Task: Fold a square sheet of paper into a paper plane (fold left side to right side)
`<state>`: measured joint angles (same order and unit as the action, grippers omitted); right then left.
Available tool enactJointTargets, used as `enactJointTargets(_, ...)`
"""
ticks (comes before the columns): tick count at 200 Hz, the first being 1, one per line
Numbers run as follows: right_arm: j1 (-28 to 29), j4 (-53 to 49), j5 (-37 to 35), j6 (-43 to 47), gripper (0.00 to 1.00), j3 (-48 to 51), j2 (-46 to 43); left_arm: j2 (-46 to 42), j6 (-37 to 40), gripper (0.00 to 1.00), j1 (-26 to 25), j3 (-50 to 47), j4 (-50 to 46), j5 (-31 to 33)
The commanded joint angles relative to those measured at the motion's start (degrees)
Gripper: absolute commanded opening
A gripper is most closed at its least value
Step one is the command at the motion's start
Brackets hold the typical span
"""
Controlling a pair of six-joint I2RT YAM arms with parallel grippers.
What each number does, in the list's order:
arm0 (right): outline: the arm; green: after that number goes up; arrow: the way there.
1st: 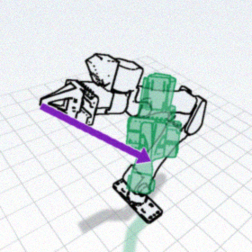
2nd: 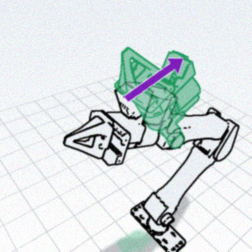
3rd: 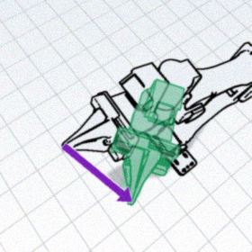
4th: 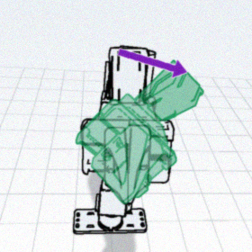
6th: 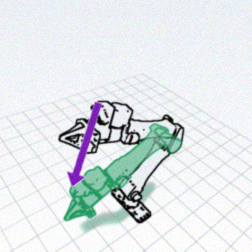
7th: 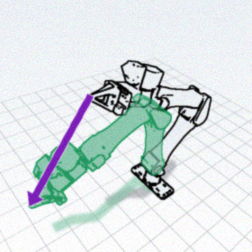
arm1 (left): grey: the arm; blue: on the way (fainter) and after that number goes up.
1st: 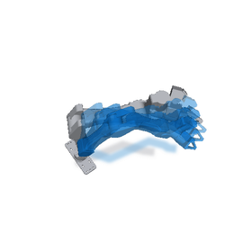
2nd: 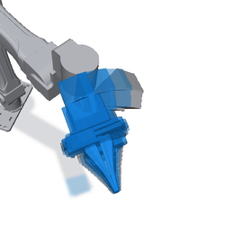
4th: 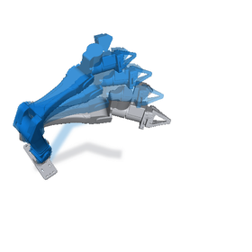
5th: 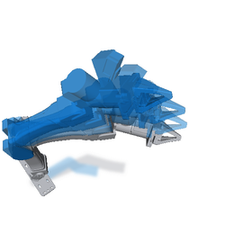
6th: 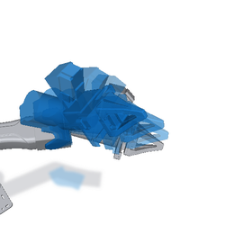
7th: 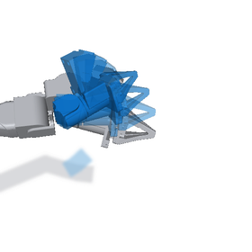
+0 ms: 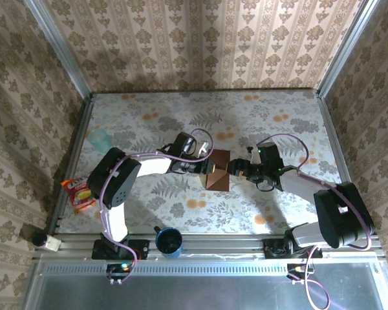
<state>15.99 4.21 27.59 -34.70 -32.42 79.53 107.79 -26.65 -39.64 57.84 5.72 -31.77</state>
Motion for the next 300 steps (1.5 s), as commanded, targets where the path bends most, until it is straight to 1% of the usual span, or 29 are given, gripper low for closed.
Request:
enactJointTargets(1, -0.1, 1.3, 2.1, -0.3, 0.84, 0.0, -0.2, 0.2, 0.9, 0.21, 0.3, 0.9, 0.7, -1.2)
enactJointTargets(13, -0.1, 2.7, 3.3, -1.1, 0.84, 0.1, -0.2, -0.4, 0.9, 0.12, 0.4, 0.3, 1.0, -0.6)
enactJointTargets(17, -0.2, 3.2, 3.6, -1.6, 0.84, 0.1, 1.5, -0.6, 0.9, 0.1, 0.4, 0.1, 1.3, -0.4)
enactJointTargets(44, -0.1, 8.5, 6.4, -5.4, 0.82, 0.6, 3.5, -3.3, -0.8, 0.03, 0.4, -3.4, 5.3, 0.4)
enactJointTargets(68, 0.0, 13.5, 8.6, -8.8, 0.8, 0.5, 5.6, -6.5, -2.7, 0.01, 0.5, -7.4, 10.6, 0.4)
enactJointTargets(88, 0.2, 18.0, 10.2, -11.3, 0.79, 0.3, 7.7, -8.5, -3.2, 0.01, 0.8, -9.5, 12.6, 0.2)
enactJointTargets(107, 0.8, 19.3, 11.1, -12.6, 0.79, -0.9, 10.1, -9.6, -3.8, 0.0, 1.1, -10.7, 14.0, -0.2)
enactJointTargets(150, 2.2, 22.0, 10.8, -15.0, 0.8, -2.7, 14.1, -10.5, -4.9, 0.0, 1.3, -12.2, 16.0, -0.2)
enactJointTargets(171, 3.2, 22.9, 11.0, -15.5, 0.78, -3.8, 15.7, -10.1, -4.9, 0.0, 1.3, -12.2, 15.8, -0.6)
enactJointTargets(202, 4.0, 23.5, 11.0, -15.7, 0.71, -5.2, 17.6, -8.3, -5.3, 0.06, 1.4, -12.4, 16.5, -0.7)
enactJointTargets(211, 4.0, 23.6, 11.0, -15.9, 0.7, -5.4, 18.2, -7.7, -5.6, 0.11, 1.3, -12.6, 16.8, -0.8)
enactJointTargets(217, 4.1, 24.0, 10.8, -16.0, 0.69, -5.4, 18.5, -7.4, -5.6, 0.16, 1.3, -12.6, 16.9, -0.9)
enactJointTargets(235, 4.2, 24.4, 10.5, -16.1, 0.66, -5.5, 18.9, -6.2, -5.3, 0.22, 1.3, -12.4, 16.4, -0.8)
enactJointTargets(266, 4.6, 23.4, 10.1, -15.4, 0.6, -6.0, 19.7, -5.2, -3.6, 0.27, 1.3, -11.6, 12.5, 1.4)
enactJointTargets(288, 5.2, 20.8, 8.5, -13.9, 0.55, -6.5, 20.0, -4.5, -3.1, 0.28, 1.5, -10.2, 8.0, 3.8)
enactJointTargets(300, 5.6, 20.0, 8.0, -13.3, 0.52, -6.8, 20.5, -4.0, -2.9, 0.29, 1.5, -9.7, 7.3, 4.0)
